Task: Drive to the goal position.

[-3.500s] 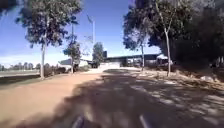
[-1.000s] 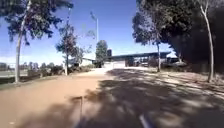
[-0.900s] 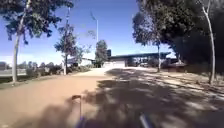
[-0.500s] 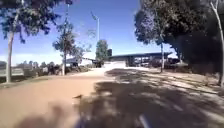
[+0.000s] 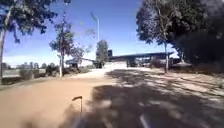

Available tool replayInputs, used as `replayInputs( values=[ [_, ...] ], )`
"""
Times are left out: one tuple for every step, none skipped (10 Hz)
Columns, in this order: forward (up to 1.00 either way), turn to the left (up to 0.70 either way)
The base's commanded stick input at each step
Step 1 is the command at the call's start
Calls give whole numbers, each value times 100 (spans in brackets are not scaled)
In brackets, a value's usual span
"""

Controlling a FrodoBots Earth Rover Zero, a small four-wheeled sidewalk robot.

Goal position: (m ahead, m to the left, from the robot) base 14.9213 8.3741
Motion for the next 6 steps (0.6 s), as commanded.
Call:
replayInputs(
  values=[
    [100,0],
    [100,0],
    [100,0],
    [100,0],
    [100,0],
    [100,0]
  ],
)
